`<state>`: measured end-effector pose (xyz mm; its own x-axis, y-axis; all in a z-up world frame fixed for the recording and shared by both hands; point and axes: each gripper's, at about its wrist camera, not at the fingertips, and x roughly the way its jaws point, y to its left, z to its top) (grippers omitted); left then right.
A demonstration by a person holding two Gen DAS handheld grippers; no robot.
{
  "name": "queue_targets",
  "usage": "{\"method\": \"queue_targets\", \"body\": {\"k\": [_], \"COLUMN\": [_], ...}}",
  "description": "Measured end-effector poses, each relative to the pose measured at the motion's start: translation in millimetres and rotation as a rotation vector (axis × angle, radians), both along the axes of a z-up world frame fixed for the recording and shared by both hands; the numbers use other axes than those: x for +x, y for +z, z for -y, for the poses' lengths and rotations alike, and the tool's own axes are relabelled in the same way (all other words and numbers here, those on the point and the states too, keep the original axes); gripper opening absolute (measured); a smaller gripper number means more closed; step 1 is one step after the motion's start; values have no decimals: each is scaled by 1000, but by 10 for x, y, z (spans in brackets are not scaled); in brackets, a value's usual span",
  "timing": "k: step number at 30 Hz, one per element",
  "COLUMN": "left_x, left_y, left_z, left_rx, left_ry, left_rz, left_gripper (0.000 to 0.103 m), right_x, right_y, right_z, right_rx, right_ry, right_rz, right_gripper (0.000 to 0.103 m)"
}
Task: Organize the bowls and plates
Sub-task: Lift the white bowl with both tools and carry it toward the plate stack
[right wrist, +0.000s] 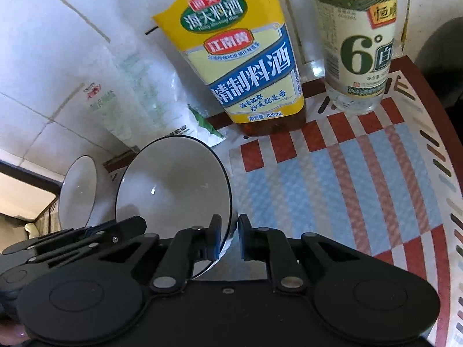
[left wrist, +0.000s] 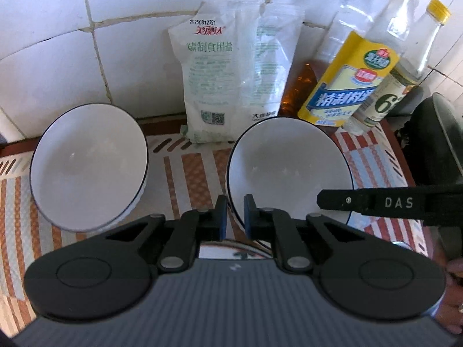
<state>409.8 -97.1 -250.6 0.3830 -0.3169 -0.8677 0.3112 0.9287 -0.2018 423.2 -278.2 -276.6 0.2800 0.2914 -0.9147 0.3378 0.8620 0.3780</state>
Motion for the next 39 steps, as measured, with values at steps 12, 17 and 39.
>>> {"method": "queue_targets", "body": {"k": [12, 17, 39], "left_x": [-372, -590, -1461], "left_y": [496, 753, 942], "left_z": [34, 63, 549], "left_rx": [26, 42, 57], "left_ry": [-7, -33, -125], "left_rz": [-31, 0, 2], "left_gripper": [10, 10, 11], "right_x": [-228, -397, -1297], "right_y": [589, 846, 1270], "right_z": [2, -2, 347], "right_rx": [6, 7, 4], "right_ry": [55, 79, 48], "right_rz": [24, 26, 5], "right_gripper": [17, 17, 18]}}
